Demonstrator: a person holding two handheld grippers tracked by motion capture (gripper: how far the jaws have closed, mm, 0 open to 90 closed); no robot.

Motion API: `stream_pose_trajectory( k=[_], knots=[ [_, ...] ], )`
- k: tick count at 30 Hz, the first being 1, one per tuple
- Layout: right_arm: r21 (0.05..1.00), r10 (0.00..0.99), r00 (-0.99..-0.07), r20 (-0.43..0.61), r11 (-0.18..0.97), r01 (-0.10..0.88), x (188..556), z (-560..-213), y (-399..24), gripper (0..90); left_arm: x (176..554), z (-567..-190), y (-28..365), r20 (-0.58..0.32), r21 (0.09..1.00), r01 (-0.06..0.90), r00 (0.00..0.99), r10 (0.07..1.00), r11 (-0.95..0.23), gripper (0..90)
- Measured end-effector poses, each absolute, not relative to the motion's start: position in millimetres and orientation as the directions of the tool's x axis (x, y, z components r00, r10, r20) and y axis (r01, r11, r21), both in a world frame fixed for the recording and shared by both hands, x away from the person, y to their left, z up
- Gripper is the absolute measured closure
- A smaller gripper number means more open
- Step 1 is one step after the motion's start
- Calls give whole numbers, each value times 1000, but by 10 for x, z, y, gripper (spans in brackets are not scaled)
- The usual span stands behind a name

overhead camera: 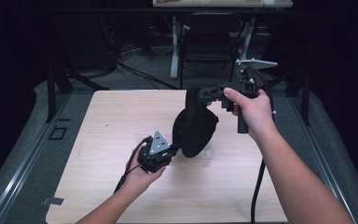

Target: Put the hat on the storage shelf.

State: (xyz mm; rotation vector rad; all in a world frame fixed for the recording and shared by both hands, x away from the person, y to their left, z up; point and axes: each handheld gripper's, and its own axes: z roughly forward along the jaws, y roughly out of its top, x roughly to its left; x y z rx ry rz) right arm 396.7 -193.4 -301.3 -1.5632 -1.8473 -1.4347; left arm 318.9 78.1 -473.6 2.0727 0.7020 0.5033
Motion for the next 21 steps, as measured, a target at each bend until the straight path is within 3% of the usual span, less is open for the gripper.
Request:
stream_pose_trajectory(
  k=[12,21],
  knots=[
    [522,626,-340,701,-127,843,3959,-3046,-2132,607,3179,-4753,821,104,834,285,759,642,-472,802],
    [530,634,-344,693,-125,839,3925,-3066,-2152,570,3180,-4765,864,101,835,290,753,650,-467,809]
  ],
)
